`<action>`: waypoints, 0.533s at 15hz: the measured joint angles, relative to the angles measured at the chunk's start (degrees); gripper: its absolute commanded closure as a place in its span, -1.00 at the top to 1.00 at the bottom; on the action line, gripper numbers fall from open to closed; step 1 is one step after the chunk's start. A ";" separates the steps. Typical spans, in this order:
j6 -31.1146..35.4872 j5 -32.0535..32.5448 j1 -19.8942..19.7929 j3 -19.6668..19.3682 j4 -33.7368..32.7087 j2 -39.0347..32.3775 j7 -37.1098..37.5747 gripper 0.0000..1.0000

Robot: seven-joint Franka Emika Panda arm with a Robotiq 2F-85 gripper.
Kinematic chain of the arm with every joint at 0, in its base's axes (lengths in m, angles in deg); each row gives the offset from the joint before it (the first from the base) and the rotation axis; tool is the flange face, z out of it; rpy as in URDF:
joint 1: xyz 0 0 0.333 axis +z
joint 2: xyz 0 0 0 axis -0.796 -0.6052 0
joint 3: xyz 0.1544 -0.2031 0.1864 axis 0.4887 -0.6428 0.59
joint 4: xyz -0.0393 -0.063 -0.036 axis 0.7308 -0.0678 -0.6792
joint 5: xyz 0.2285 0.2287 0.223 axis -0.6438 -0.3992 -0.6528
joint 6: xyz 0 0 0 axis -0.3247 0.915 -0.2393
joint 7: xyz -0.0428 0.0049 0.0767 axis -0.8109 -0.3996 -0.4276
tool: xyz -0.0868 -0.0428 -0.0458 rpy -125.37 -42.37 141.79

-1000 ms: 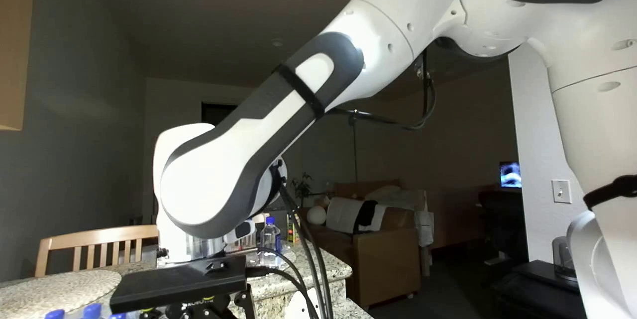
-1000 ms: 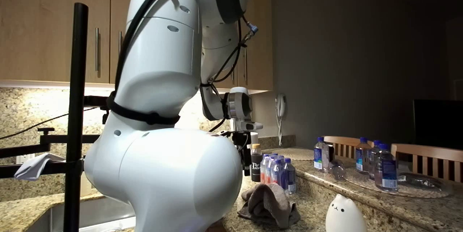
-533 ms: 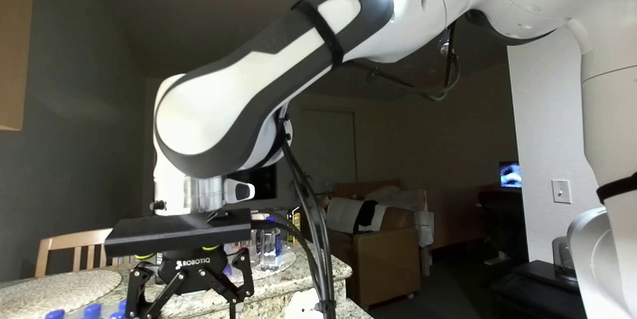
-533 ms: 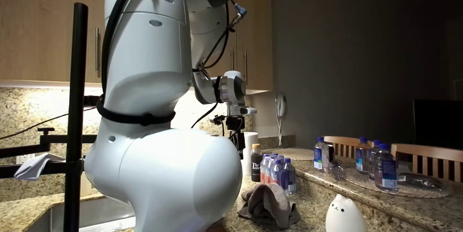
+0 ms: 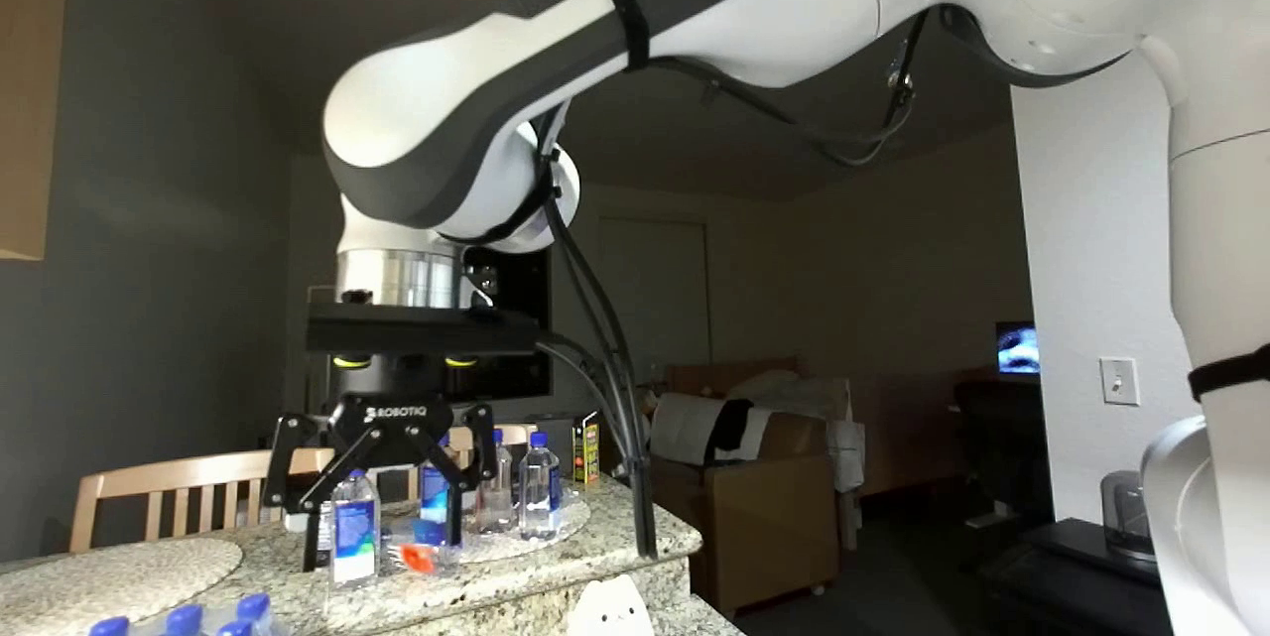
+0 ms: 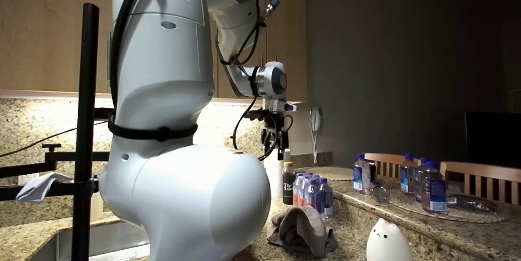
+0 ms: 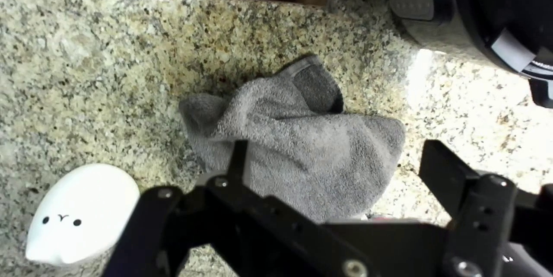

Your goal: Move the towel to the left

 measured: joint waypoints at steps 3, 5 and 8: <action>-3.72 0.00 -2.02 -1.18 -3.29 -0.55 -8.44 1.00; -6.11 -0.02 -3.02 -1.83 -4.85 -1.07 -13.46 1.00; -8.58 -0.13 -4.09 -2.81 -5.87 -1.44 -19.14 1.00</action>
